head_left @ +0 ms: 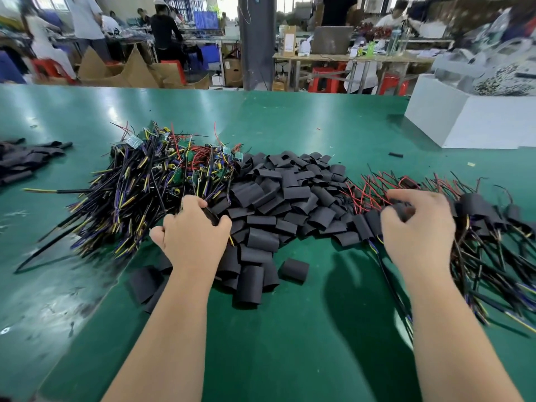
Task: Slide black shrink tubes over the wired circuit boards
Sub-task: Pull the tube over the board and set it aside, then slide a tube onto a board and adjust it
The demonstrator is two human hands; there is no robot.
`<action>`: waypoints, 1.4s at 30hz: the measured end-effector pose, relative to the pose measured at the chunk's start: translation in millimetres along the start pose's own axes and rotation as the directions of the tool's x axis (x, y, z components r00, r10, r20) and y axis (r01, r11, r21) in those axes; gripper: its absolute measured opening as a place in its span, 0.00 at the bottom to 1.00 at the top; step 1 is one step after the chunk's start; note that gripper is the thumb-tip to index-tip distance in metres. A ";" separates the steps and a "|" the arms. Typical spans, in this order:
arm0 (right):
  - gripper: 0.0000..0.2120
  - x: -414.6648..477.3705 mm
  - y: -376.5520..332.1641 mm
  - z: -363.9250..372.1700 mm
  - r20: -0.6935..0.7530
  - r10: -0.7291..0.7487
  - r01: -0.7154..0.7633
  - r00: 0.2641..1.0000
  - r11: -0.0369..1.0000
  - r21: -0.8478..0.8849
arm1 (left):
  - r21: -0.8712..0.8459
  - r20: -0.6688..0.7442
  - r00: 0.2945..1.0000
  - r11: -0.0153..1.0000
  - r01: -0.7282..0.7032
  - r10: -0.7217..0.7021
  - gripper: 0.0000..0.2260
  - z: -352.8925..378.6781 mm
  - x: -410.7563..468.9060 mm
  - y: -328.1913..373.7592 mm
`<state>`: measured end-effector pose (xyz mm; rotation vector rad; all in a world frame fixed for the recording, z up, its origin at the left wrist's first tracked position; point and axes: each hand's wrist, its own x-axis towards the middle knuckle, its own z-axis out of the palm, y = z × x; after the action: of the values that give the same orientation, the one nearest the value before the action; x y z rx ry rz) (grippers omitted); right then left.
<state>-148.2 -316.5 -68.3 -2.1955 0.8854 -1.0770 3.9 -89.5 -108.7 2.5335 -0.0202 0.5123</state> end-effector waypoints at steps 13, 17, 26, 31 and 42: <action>0.16 -22.0 -24.3 21.6 0.599 0.044 -0.556 0.800 0.430 0.711 | -0.852 0.059 0.906 0.495 -0.173 0.418 0.14 -27.7 -8.1 19.3; 0.23 -22.7 -25.4 20.7 0.675 -0.123 -0.660 0.728 0.143 0.738 | -0.736 0.140 0.785 0.593 -0.326 0.604 0.13 -27.2 -18.8 22.5; 0.06 -19.8 -25.7 25.6 0.617 0.081 -0.621 0.782 0.176 0.764 | -0.582 0.182 0.753 0.687 -0.435 0.632 0.09 -24.4 -21.4 20.7; 0.11 -34.5 -36.3 34.9 0.644 -0.028 -0.591 0.765 0.367 0.718 | -0.629 0.121 0.716 0.611 -0.481 0.688 0.13 -25.3 -37.1 38.0; 0.21 -37.3 -36.6 39.6 0.744 0.325 -0.781 0.584 0.477 0.404 | -0.583 -0.064 0.675 0.521 -0.623 0.735 0.08 -20.6 -45.7 42.2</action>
<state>-121.2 -258.3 -81.8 -1.2215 0.6792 -0.2387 -50.8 -118.8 -87.6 1.8675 -1.1372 0.4488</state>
